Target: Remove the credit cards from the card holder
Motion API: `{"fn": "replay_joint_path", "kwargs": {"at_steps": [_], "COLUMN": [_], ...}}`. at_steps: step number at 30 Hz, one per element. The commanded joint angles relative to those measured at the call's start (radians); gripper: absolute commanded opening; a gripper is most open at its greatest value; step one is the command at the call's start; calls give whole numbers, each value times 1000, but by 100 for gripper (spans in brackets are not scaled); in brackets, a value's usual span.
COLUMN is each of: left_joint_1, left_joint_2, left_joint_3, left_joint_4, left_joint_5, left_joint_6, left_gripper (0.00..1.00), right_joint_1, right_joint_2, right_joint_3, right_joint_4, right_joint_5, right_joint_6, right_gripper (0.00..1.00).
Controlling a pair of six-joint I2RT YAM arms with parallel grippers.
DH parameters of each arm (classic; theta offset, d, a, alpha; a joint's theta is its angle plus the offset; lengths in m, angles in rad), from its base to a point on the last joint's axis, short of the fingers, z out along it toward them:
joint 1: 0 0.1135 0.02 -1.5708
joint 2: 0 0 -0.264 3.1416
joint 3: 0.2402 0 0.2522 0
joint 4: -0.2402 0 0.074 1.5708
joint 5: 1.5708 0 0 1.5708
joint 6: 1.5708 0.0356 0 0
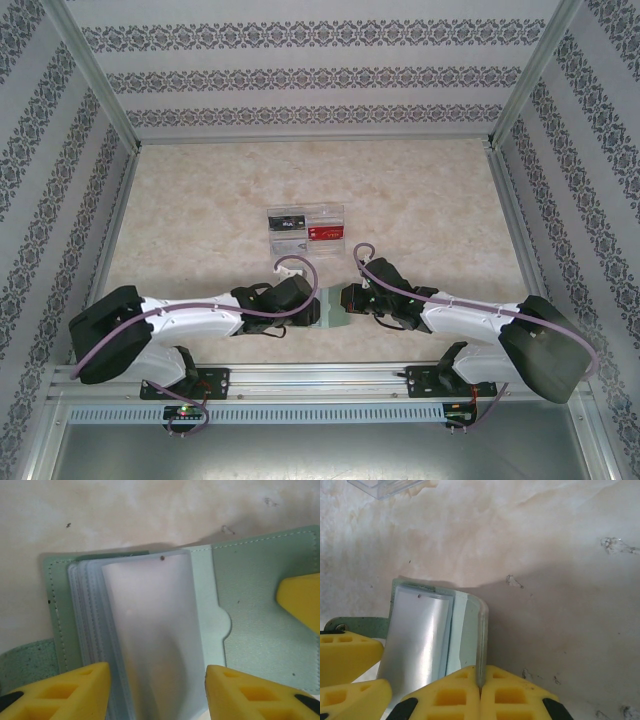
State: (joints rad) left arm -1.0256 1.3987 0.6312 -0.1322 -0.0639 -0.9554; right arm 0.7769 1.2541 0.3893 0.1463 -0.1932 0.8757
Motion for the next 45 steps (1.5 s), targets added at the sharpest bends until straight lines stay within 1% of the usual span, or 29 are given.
{"fn": "replay_joint_path", "kwargs": {"at_steps": [1,9,14,24,27,28,29,31,32,38,44,45], "left_joint_1": [4,-1,-4,-17,-21,-21,-21,-21,-21,-21,-21,-20], "left_joint_2": [16,61,51,89,95,92,87,76,68,25,14,14], "left_joint_3": [20,38,22,62,81,85,84,80,79,58,38,36], "left_joint_4": [-3,31,124,198,182,174,167,147,130,62,48,44], "left_joint_5": [-25,12,58,119,115,112,103,87,71,8,-14,-17], "left_joint_6": [-23,-20,-5,36,46,47,47,45,44,37,27,25], "left_gripper": [53,55,55,55,55,55,55,55,55,55,55,55], "right_joint_1": [15,16,16,17,16,16,16,16,17,15,16,16], "right_joint_2": [-12,4,4,1,-8,-13,-24,-42,-54,-106,-85,-77], "right_joint_3": [-15,-13,-10,-11,-9,-6,-6,-3,-2,-13,-19,-21], "right_joint_4": [8,24,26,24,13,2,-8,-33,-49,-111,-117,-113], "right_joint_5": [29,21,22,24,30,34,36,43,46,60,47,44], "right_joint_6": [-3,-1,-3,-11,-15,-19,-23,-33,-39,-66,-69,-70], "right_gripper": [0,0,0,0,0,2,7,20,21,21,19,16]}}
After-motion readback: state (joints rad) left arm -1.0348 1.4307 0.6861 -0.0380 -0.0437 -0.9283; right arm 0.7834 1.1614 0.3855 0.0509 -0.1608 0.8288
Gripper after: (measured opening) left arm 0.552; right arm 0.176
